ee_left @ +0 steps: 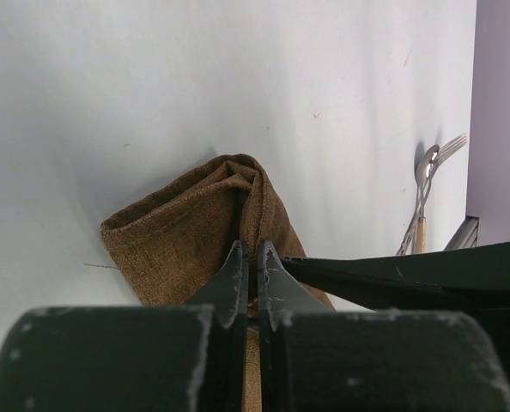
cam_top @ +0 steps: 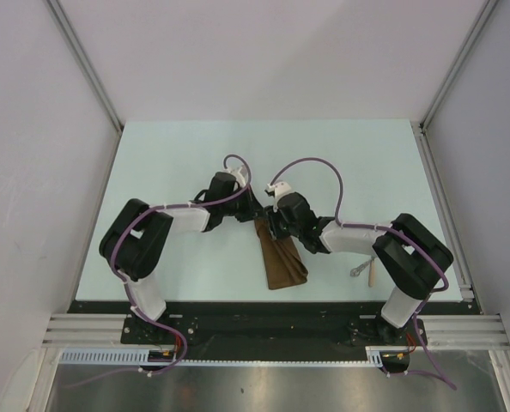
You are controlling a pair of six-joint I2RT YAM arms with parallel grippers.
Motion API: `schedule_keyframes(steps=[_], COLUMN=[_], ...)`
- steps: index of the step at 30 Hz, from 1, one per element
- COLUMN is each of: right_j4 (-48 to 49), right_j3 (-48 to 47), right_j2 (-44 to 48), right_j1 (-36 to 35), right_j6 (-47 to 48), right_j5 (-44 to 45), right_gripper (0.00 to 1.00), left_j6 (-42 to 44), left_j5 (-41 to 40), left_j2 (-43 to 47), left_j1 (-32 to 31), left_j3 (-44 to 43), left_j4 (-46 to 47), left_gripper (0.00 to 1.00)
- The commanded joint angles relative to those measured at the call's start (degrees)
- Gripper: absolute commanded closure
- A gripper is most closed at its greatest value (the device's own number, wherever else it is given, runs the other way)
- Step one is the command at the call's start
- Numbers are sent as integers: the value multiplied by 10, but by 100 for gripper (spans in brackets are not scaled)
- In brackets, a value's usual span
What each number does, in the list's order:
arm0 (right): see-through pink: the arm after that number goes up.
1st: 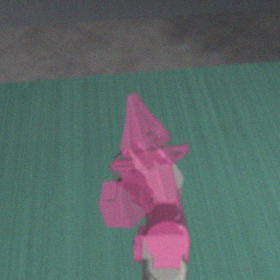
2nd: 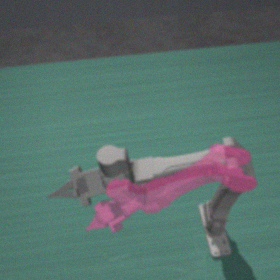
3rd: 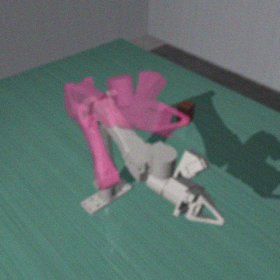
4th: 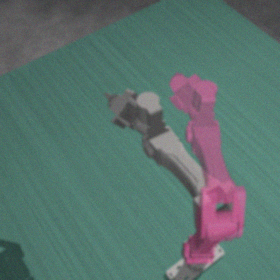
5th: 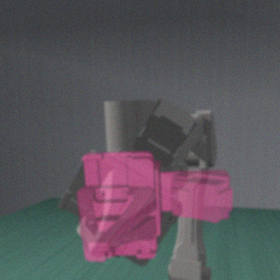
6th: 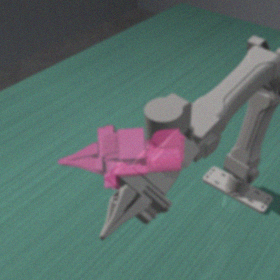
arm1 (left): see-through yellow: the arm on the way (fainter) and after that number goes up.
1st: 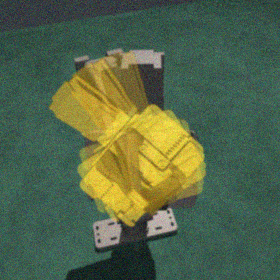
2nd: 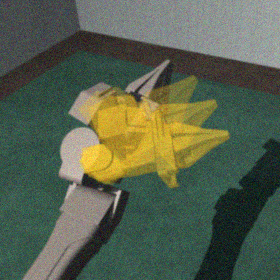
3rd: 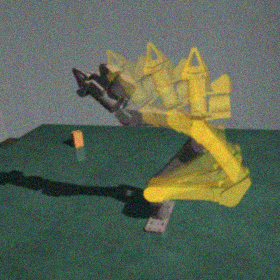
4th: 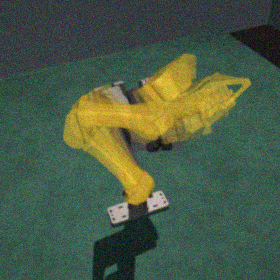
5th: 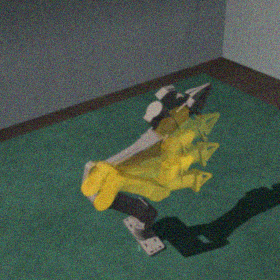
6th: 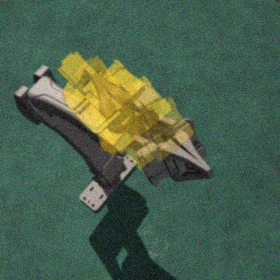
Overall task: Fold the napkin into a case and place the utensils inside
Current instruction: Stuff the smaller-rectangle-folded napkin at the center of the board.
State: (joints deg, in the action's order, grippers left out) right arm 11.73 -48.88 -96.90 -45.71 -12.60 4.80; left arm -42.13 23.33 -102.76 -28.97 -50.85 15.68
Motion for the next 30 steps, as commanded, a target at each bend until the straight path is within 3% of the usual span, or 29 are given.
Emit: schedule_keyframes(steps=[1,11,20,30], right_j4=[3,0,70,83], right_j3=[-31,-57,-21,-20], right_j2=[15,-1,-7,-17], right_j1=[-5,-20,-74,-90], right_j6=[36,88,153,181], right_j5=[28,39,178,205], right_gripper=[56,50,62,64], left_j6=[-10,-63,-107,-113], left_j5=[29,81,110,112], left_j2=[1,-5,-19,-12], left_j1=[12,18,25,30], left_j3=[-20,-7,1,6], left_j4=[19,65,102,105], left_gripper=[100,100,100,100])
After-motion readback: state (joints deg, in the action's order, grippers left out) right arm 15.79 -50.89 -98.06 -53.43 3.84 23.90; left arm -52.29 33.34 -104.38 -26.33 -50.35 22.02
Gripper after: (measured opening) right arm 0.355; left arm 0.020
